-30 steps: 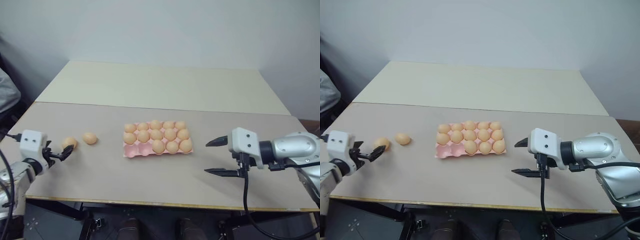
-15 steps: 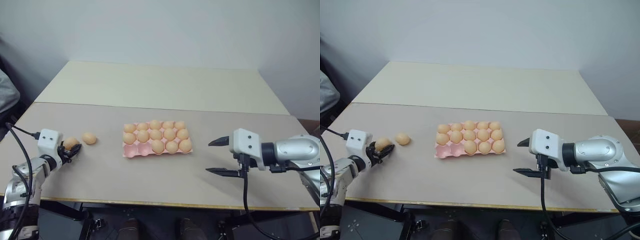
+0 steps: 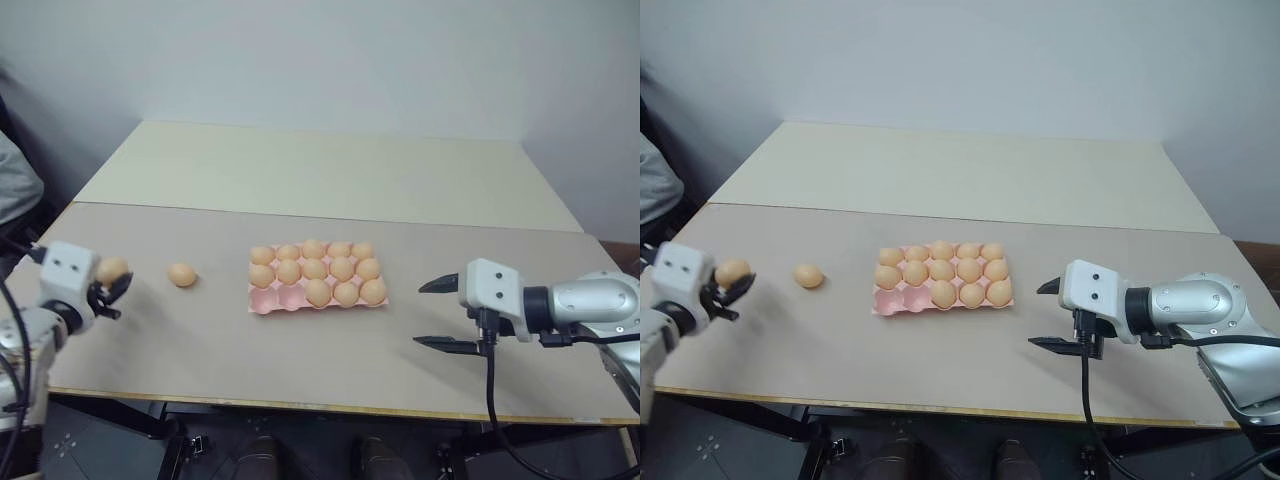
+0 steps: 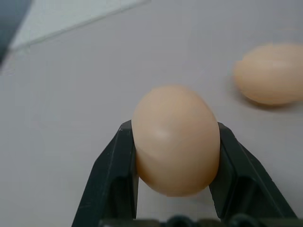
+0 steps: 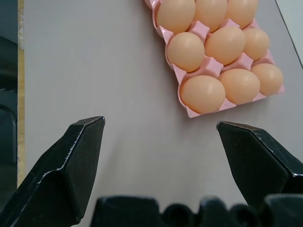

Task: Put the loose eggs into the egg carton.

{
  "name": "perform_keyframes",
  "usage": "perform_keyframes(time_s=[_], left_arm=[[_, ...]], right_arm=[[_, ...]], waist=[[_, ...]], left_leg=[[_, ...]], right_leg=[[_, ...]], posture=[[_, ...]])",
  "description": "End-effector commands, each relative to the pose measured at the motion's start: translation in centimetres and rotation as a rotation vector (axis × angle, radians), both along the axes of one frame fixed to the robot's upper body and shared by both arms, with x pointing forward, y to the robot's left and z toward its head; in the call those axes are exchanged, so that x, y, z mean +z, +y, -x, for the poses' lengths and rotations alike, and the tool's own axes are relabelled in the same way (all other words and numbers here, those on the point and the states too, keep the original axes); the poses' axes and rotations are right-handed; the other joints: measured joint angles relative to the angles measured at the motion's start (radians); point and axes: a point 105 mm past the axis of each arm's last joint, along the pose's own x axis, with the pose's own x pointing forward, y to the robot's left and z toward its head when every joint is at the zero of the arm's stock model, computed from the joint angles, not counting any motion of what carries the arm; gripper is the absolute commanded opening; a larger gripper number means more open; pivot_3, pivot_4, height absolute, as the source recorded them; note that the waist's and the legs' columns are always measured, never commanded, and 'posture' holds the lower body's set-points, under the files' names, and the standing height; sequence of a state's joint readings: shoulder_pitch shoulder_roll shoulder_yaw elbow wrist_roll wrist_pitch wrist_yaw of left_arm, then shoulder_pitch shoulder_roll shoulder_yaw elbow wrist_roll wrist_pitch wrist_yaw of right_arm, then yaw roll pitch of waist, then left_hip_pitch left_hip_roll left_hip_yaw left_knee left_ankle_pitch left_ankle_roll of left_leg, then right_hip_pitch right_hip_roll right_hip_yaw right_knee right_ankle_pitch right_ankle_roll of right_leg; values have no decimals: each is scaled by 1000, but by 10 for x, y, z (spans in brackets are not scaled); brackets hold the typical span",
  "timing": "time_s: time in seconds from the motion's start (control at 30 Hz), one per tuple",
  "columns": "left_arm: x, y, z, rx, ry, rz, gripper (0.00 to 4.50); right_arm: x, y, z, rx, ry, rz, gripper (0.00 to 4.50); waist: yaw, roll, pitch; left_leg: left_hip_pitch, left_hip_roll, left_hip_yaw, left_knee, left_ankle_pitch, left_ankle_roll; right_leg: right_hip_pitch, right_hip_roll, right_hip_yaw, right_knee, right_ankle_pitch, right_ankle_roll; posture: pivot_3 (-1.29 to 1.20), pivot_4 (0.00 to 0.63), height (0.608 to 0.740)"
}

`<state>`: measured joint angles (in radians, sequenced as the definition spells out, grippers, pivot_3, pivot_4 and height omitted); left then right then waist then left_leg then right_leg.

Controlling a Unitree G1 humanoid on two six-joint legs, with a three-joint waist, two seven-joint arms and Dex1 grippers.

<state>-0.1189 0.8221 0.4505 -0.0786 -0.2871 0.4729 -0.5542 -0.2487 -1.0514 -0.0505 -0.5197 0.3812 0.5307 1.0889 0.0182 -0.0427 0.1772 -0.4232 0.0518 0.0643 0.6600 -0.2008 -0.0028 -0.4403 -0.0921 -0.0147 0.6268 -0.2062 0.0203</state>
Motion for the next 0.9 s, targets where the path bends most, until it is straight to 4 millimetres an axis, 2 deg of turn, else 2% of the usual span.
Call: perform_keyframes(time_s=[0.03, 0.1, 0.17, 0.23, 0.3, 0.37, 0.53, 0.73, 0.9], left_arm=[[42, -53, 4, -335, -122, -6, 1638], [43, -84, 10, -541, -115, 11, 1638], [35, -112, 9, -718, -89, 53, 1638], [24, -134, 1, -821, -66, 74, 1638], [13, -159, -7, -917, -30, 99, 1638], [6, -176, -14, -983, -9, 106, 1638], [-4, -193, -33, -1049, 17, 82, 1638], [-17, -207, -32, -1187, 95, 35, 1638], [-23, -211, -29, -1237, 133, 17, 1638]], right_arm=[[11, -2, 1, -6, -65, 15, 4428], [11, -3, 2, -14, -70, 14, 4428], [10, -3, 2, -28, -80, 10, 4428], [10, -3, 2, -37, -90, 6, 4428], [10, -2, 3, -46, -102, 0, 4428], [11, -1, 4, -61, -116, -3, 4428], [12, -3, 11, -98, -140, -1, 4428], [10, -11, 16, -156, -147, 12, 4428], [9, -10, 17, -172, -154, 7, 4428]], waist=[[4, 0, 0], [6, 0, 0], [6, 0, 0], [6, 0, 0], [8, 0, 0], [8, 0, 0], [-2, -1, 0], [-5, -1, -1], [-6, -1, 0]], left_leg=[[0, 0, 0, 0, 0, 0], [0, -1, 1, 0, 0, 0], [0, -1, 1, 0, 0, 0], [0, -1, 1, 0, 4, 7], [0, -1, 1, 0, 5, 8], [0, -1, 1, 1, 5, 8], [-1, -1, 0, 1, 5, 9], [-1, -2, -1, 1, 5, 9], [-1, -2, -1, 2, 5, 9]], right_leg=[[0, -1, 0, 0, 0, 0], [1, -1, 0, -1, 0, 1], [1, -1, 1, -1, 0, 1], [1, 1, 1, -1, 0, 1], [2, 2, 1, 0, 0, 1], [2, 2, 1, 0, 1, 1], [2, 3, 3, 0, 4, 7], [2, 3, 2, -1, 4, 8], [2, 3, 2, 0, 4, 8]], posture=[[0, 150, 740], [0, 150, 740], [0, 150, 740], [0, 150, 740], [0, 150, 740], [0, 150, 740], [0, 150, 740], [0, 150, 740], [0, 150, 740]])
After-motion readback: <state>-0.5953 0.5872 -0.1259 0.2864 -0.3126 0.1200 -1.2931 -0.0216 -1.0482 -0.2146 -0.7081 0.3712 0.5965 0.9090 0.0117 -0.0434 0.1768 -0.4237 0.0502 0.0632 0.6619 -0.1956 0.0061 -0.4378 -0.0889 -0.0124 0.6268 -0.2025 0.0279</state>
